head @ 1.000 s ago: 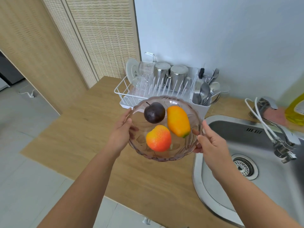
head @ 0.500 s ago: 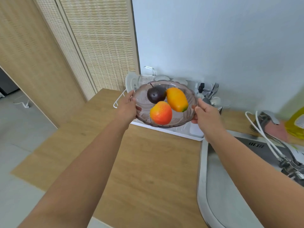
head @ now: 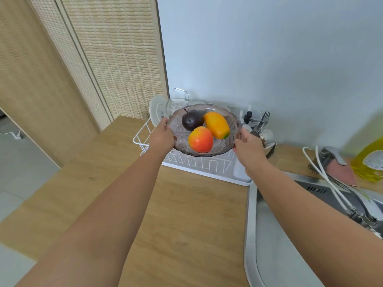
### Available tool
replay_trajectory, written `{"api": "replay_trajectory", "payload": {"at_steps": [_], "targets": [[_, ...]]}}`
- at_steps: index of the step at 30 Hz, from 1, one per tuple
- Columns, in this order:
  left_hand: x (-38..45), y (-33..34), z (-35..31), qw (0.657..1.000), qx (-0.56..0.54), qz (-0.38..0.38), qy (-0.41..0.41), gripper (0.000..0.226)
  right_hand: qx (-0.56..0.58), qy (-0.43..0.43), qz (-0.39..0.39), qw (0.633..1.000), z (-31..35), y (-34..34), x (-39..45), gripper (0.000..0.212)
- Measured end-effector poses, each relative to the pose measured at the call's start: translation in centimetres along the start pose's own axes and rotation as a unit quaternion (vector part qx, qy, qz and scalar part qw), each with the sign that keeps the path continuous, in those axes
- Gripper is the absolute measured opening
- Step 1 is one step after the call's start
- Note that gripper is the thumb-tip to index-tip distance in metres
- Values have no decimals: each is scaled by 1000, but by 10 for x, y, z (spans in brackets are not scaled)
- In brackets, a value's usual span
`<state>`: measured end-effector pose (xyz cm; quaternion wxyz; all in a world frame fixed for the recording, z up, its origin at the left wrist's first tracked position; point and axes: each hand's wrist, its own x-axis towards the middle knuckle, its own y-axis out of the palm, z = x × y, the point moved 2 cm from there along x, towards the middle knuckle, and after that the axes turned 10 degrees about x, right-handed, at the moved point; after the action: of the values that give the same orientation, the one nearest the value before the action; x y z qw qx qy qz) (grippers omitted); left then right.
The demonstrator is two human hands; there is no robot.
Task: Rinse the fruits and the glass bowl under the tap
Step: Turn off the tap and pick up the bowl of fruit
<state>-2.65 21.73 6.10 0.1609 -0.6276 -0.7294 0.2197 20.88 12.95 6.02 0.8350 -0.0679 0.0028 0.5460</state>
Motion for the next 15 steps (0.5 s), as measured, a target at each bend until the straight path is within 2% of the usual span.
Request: {"api": "replay_trajectory", "payload": {"at_steps": [11,15], "targets": [[14,10,2,997,73,-3,-3,51,1,14,18,1000,-11,2,15,65],[13,10,2,994,109,-12,10,51,-41,3,50,998,-17,4,16,66]]}}
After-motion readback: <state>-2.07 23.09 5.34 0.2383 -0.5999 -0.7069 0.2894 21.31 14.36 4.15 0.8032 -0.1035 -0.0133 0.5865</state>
